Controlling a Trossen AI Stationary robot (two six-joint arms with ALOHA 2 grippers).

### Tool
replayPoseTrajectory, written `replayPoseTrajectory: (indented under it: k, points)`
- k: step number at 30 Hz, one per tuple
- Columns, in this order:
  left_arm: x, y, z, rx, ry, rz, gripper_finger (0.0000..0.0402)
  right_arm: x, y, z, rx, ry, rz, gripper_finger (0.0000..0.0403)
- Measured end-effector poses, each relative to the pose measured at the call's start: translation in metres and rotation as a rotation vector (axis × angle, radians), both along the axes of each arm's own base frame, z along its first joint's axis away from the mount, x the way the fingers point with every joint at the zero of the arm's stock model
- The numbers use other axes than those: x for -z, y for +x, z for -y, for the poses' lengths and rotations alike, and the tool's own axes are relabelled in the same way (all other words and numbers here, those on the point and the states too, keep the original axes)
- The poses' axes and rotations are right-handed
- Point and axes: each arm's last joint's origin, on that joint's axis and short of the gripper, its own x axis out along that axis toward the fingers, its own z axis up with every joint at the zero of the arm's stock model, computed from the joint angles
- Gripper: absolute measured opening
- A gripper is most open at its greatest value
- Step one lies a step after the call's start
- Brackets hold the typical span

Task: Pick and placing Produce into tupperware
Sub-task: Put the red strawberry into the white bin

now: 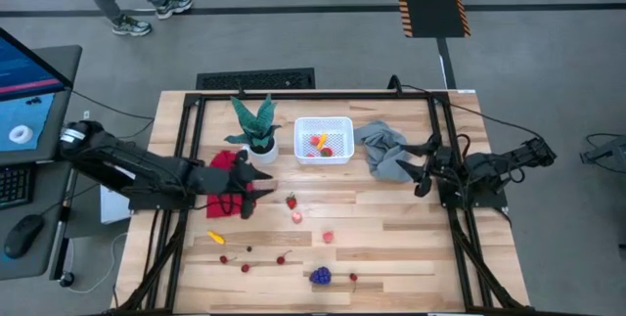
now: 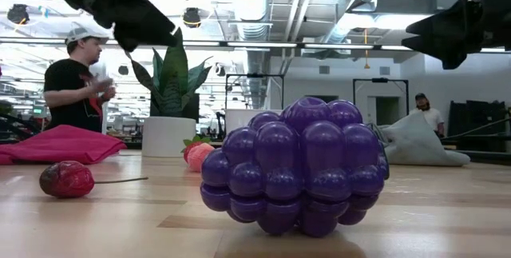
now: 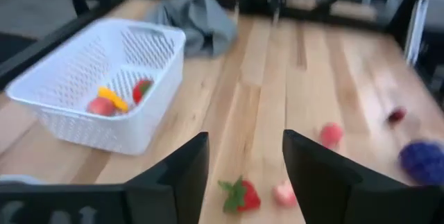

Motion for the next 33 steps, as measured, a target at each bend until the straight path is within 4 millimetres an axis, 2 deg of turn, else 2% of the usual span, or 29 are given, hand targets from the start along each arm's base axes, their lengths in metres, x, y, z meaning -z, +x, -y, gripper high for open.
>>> replayPoseTrajectory:
  k: [5, 13, 24, 33]
  points:
    - [0.002, 0.024, 0.012, 0.048, 0.053, -0.099, 0.0211, 0.0, 0.0, 0.0, -0.01, -0.001, -0.001, 0.0254]
    - [0.026, 0.05, 0.02, 0.055, 0.113, -0.294, 0.0252, 0.001, 0.0, 0.0, -0.011, 0.016, 0.001, 0.0254]
    - [0.054, 0.066, 0.021, 0.016, 0.206, -0.445, 0.0252, 0.002, 0.0, -0.001, -0.022, 0.041, 0.0, 0.0254]
    - [0.067, 0.071, 0.016, 0.031, 0.199, -0.493, 0.0251, 0.003, 0.001, -0.002, -0.064, 0.051, -0.009, 0.0254]
